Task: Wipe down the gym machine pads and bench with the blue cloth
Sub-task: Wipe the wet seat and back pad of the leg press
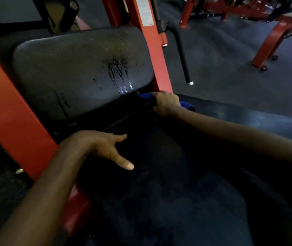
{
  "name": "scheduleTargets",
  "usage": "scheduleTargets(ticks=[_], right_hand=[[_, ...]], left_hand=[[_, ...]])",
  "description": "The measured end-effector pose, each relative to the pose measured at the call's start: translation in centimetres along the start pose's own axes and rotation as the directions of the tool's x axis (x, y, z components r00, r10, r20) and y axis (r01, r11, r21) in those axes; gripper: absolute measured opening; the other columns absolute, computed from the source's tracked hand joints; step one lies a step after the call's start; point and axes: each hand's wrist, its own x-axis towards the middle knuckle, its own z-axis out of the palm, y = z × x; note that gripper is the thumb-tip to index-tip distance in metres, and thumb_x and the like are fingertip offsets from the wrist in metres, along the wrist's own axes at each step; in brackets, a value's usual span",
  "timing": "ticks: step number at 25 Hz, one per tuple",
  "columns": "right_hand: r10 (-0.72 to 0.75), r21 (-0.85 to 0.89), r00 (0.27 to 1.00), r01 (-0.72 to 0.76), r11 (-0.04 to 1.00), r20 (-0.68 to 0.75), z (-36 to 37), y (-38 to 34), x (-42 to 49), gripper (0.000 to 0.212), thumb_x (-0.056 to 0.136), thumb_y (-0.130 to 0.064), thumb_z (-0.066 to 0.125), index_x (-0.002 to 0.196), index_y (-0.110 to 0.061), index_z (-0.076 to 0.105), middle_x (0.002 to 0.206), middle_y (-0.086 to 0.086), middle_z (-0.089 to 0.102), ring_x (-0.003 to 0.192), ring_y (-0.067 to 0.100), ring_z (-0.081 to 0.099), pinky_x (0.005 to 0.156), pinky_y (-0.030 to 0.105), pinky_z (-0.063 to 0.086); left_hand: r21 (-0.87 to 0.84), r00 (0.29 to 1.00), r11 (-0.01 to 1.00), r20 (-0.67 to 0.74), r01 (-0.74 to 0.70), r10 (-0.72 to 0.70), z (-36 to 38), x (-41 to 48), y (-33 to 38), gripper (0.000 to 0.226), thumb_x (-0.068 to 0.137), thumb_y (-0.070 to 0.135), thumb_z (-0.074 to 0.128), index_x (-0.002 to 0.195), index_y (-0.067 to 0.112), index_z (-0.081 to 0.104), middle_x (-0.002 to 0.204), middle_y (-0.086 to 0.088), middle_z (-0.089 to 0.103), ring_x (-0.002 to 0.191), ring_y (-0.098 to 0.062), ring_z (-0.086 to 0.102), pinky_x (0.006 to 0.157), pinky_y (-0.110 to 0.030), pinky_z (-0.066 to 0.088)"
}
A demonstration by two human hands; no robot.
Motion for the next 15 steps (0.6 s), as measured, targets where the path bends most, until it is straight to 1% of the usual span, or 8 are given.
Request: scheduleTargets(ticks=[1, 3, 5, 6, 8, 10, 12, 15], right_hand=[[-0.062, -0.008, 0.998, 0.062, 0.998, 0.005, 0.1, -0.7, -0.5, 0.05, 0.087, -0.034, 0.061, 0.135, -0.027, 0.051, 0.127, 0.011, 0.061, 0.115, 0.038, 0.061, 0.09, 0.044, 0.049], [-0.183, -0.002, 0.982, 0.184, 0.983, 0.043, 0.5, -2.4, -3.1, 0.051, 0.086, -0.034, 0.06, 0.135, -0.027, 0.05, 0.127, 0.011, 0.06, 0.114, 0.037, 0.061, 0.09, 0.042, 0.049], [-0.286, 0.048, 0.957, 0.284, 0.958, 0.044, 0.8, -3.2, -5.8, 0.05, 0.085, -0.034, 0.059, 0.134, -0.027, 0.049, 0.127, 0.011, 0.059, 0.11, 0.039, 0.062, 0.088, 0.042, 0.049], [-0.308, 0.065, 0.951, 0.306, 0.95, 0.026, 0.8, -3.1, -6.4, 0.05, 0.085, -0.034, 0.059, 0.133, -0.028, 0.05, 0.127, 0.01, 0.058, 0.11, 0.04, 0.062, 0.088, 0.043, 0.049], [-0.295, 0.073, 0.956, 0.294, 0.953, 0.002, 0.7, -3.2, -6.0, 0.049, 0.085, -0.032, 0.059, 0.133, -0.029, 0.05, 0.128, 0.009, 0.058, 0.111, 0.041, 0.061, 0.088, 0.044, 0.048], [-0.256, 0.08, 0.967, 0.254, 0.964, 0.018, 0.8, -3.8, -4.1, 0.048, 0.086, -0.032, 0.059, 0.133, -0.028, 0.051, 0.129, 0.009, 0.058, 0.113, 0.04, 0.061, 0.089, 0.043, 0.047], [-0.234, 0.076, 0.972, 0.231, 0.97, 0.03, 0.8, -4.3, -2.4, 0.048, 0.087, -0.031, 0.058, 0.134, -0.027, 0.051, 0.13, 0.01, 0.057, 0.115, 0.04, 0.06, 0.088, 0.042, 0.047], [-0.297, 0.082, 0.953, 0.292, 0.953, 0.057, 0.5, -4.4, -3.2, 0.049, 0.087, -0.033, 0.058, 0.135, -0.027, 0.05, 0.129, 0.011, 0.057, 0.113, 0.041, 0.061, 0.088, 0.043, 0.049]], left_hand=[[0.028, 1.0, 1.0, 0.007, 0.008, -0.008, 0.1, -0.1, -0.1, 0.136, 0.039, 0.077, 0.08, 0.151, 0.052, 0.008, 0.166, 0.004, 0.002, 0.152, -0.023, 0.011, 0.122, -0.045, 0.019], [0.096, 1.0, 0.995, 0.02, 0.016, -0.018, 0.3, -0.1, 0.1, 0.135, 0.043, 0.077, 0.08, 0.152, 0.051, 0.004, 0.166, 0.004, -0.002, 0.152, -0.023, 0.009, 0.122, -0.045, 0.019], [0.132, 0.998, 0.99, 0.023, 0.055, -0.059, 0.0, -0.3, 0.8, 0.131, 0.05, 0.075, 0.08, 0.153, 0.049, 0.002, 0.166, 0.003, 0.002, 0.152, -0.023, 0.013, 0.122, -0.044, 0.021], [0.15, 0.997, 0.986, 0.016, 0.069, -0.072, -0.1, -0.5, 1.2, 0.13, 0.053, 0.074, 0.08, 0.153, 0.048, 0.001, 0.166, 0.002, 0.006, 0.151, -0.024, 0.015, 0.121, -0.044, 0.022], [0.143, 0.996, 0.986, 0.013, 0.09, -0.092, -0.2, -0.8, 1.7, 0.128, 0.055, 0.074, 0.079, 0.154, 0.046, 0.002, 0.166, 0.002, 0.011, 0.151, -0.023, 0.015, 0.122, -0.043, 0.022], [0.069, 0.994, 0.992, 0.022, 0.107, -0.109, -0.2, -0.8, 2.1, 0.127, 0.055, 0.078, 0.075, 0.155, 0.044, 0.005, 0.165, 0.003, 0.012, 0.152, -0.022, 0.014, 0.122, -0.043, 0.02], [-0.001, 0.993, 0.993, 0.0, 0.116, -0.116, 0.2, -0.5, 2.6, 0.128, 0.053, 0.084, 0.07, 0.156, 0.041, 0.008, 0.165, 0.003, 0.01, 0.152, -0.022, 0.013, 0.122, -0.043, 0.019], [-0.023, 0.994, 0.994, -0.032, 0.107, -0.107, 0.8, 0.5, 1.9, 0.14, 0.041, 0.092, 0.066, 0.154, 0.043, -0.001, 0.166, 0.002, -0.008, 0.153, -0.024, 0.0, 0.123, -0.048, 0.014]])
